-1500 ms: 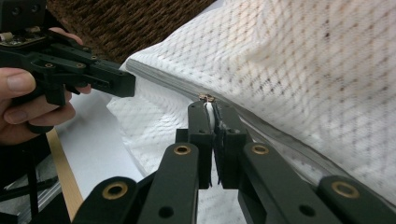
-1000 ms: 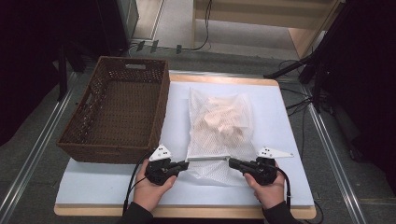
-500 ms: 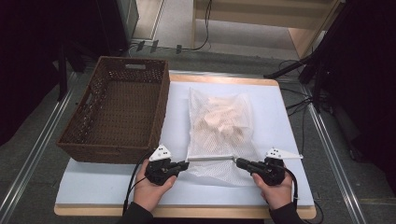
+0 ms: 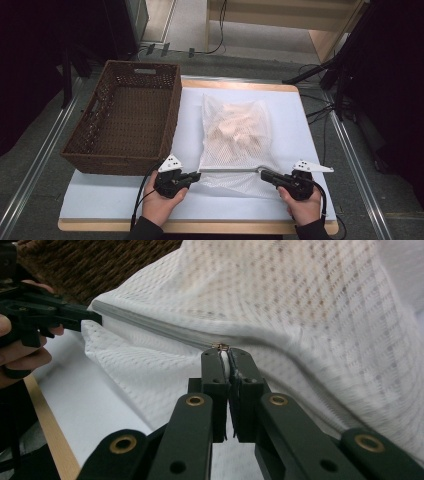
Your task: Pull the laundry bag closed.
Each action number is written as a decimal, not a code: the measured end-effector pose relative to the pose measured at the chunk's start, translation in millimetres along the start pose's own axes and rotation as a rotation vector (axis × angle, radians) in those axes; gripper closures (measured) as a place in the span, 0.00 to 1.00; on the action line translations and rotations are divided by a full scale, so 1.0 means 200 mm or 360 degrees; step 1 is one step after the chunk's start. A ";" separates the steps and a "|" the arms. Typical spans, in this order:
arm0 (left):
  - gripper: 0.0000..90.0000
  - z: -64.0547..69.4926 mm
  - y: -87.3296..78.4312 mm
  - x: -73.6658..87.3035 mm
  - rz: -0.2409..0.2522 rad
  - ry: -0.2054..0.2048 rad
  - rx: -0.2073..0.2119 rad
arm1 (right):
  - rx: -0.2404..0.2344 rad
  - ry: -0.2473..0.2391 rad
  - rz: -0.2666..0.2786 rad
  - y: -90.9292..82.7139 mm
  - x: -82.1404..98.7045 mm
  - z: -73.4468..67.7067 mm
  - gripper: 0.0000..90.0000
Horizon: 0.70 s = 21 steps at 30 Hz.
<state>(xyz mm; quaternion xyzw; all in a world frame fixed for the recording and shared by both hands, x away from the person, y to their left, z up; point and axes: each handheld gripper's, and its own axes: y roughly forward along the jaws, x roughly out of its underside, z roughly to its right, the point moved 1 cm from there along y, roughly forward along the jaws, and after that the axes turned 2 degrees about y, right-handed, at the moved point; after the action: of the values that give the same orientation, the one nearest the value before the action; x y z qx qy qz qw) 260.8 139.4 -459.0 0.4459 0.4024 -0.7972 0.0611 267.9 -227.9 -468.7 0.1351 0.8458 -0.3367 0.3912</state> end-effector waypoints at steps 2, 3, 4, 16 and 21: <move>0.99 0.00 0.00 0.00 0.0001 -0.0003 -0.0001 | 0.0011 0.0011 0.0013 -0.02 0.00 0.02 0.97; 0.99 0.00 0.00 0.00 0.0003 -0.0003 0.0000 | 0.0017 0.0019 0.0019 -0.03 0.00 0.03 0.97; 0.99 0.00 0.00 0.00 0.0005 -0.0004 0.0002 | 0.0024 0.0020 0.0023 -0.05 0.01 0.04 0.97; 0.99 0.00 0.00 0.00 -0.0002 -0.0002 -0.0006 | 0.0114 0.0061 0.0057 -0.17 0.03 0.14 0.97; 0.99 -0.01 -0.01 0.01 0.0005 -0.0008 -0.0003 | 0.0145 0.0094 0.0078 -0.23 0.04 0.19 0.97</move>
<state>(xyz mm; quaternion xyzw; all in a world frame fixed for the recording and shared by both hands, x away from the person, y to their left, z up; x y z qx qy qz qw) 260.7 142.9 -459.4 0.4444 0.4022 -0.7979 0.0637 261.9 -286.3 -470.8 0.1834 0.8372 -0.3610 0.3676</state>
